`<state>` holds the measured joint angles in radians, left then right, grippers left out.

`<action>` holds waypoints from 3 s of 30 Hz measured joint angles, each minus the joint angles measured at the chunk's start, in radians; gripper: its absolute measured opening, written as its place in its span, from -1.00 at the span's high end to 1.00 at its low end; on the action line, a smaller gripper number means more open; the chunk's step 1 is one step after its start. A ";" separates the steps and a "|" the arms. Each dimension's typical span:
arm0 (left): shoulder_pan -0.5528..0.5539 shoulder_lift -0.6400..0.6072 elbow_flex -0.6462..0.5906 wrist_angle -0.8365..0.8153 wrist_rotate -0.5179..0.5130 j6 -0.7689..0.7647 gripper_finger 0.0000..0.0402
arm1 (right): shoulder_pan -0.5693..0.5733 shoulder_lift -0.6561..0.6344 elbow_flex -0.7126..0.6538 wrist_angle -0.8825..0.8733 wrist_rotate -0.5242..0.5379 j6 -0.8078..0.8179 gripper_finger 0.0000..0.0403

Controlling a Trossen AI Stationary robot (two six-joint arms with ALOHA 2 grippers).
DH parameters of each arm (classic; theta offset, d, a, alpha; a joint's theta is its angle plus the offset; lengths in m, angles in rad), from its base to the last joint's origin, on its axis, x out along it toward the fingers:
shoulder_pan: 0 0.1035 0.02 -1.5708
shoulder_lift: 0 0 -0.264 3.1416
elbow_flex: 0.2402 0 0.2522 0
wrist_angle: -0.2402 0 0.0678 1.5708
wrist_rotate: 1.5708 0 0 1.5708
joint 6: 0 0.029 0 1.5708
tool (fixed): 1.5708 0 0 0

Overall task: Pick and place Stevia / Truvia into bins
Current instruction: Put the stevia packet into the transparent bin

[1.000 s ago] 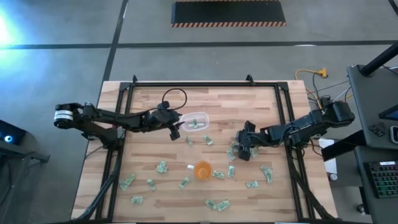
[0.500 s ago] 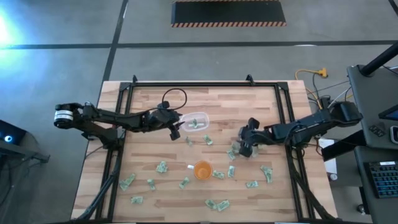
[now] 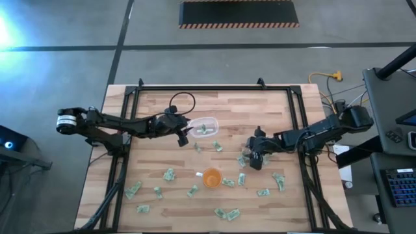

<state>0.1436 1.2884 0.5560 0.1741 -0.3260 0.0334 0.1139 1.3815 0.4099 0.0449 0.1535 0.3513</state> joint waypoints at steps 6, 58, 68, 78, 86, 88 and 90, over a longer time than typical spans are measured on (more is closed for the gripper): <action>-0.001 0.000 0.000 0.000 0.000 0.000 0.20 | 0.000 0.071 0.014 0.019 0.006 -0.007 -0.06; -0.018 -0.023 0.000 -0.091 0.001 0.000 0.20 | -0.357 0.450 0.433 0.525 -0.178 -0.501 0.94; -0.018 -0.026 0.000 -0.115 0.000 0.001 0.20 | -0.375 0.459 0.541 0.274 -0.182 -0.566 0.92; -0.021 -0.027 0.000 -0.115 0.001 0.000 0.20 | -0.374 0.447 0.566 0.252 -0.181 -0.591 0.47; -0.049 -0.030 0.000 -0.212 0.170 -0.055 0.20 | -0.371 0.346 0.540 0.144 -0.181 -0.671 0.27; -0.065 -0.031 0.000 -0.250 0.192 -0.079 0.20 | -0.370 0.309 0.523 0.109 -0.182 -0.688 0.26; -0.085 -0.031 0.000 -0.260 0.195 -0.082 0.20 | -0.368 0.274 0.504 0.077 -0.197 -0.702 0.27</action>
<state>0.0586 1.2575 0.5560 -0.0856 -0.1314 -0.0483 -0.2542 1.6550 0.9144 0.1221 -0.0433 -0.3506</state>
